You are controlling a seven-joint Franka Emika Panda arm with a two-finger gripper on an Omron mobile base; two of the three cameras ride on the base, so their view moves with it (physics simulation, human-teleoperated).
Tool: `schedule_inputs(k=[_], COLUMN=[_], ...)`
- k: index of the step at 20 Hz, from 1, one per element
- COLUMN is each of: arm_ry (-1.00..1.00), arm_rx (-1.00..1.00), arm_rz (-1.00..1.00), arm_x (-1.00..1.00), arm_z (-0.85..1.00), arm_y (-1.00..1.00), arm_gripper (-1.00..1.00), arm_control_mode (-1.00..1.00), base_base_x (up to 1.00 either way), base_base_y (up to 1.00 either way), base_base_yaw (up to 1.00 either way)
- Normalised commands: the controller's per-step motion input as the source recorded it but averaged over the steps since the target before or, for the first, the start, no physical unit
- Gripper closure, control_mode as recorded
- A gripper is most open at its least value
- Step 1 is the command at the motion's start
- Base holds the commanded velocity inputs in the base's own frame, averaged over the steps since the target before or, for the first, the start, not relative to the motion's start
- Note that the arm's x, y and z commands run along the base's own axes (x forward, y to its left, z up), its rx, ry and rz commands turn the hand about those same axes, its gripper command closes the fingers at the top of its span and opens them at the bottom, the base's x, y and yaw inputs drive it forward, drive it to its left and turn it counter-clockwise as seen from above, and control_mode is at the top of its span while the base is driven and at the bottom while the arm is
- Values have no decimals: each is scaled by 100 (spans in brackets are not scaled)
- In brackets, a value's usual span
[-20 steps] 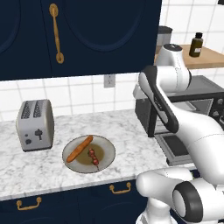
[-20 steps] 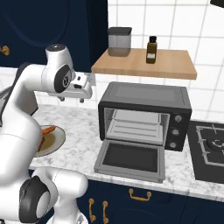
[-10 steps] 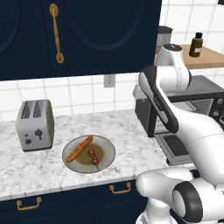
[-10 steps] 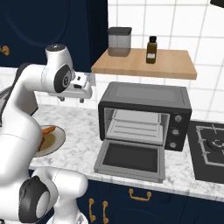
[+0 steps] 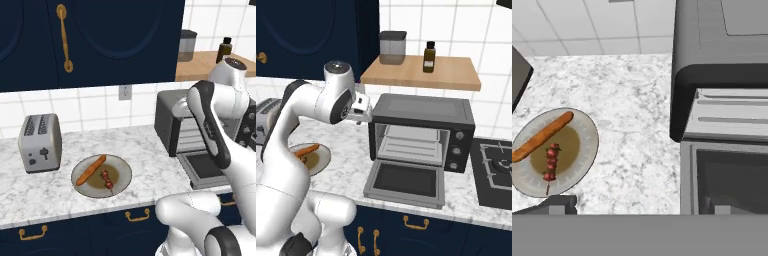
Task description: Pick up the kebab skewer and baguette bread, and place them inside the toaster oven. Close the toaster oven door and start by setting the timer.
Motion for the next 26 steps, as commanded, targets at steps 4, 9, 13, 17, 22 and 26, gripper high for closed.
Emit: schedule_inputs(k=[4,9,13,17,22,26], arm_ry=[-45,-49,-35,-18,-21,-7], arm_rx=[4,0,2,1,5,9], arm_rz=[23,29,21,0,0,0], arm_x=[-40,3,15,25,42,49], arm_z=[-62,-34,-10,-14,-16,-33], arm_y=[-46,-40,-69,-56,-62,-36], arm_gripper=[-100,-100,-100,-100,-100,-100], arm_control_mode=[-100,-100,-100,-100,-100,-100], base_base_x=[0,0,0,0,0,0], base_base_y=[0,0,0,0,0,0], base_base_yaw=[0,0,0,0,0,0])
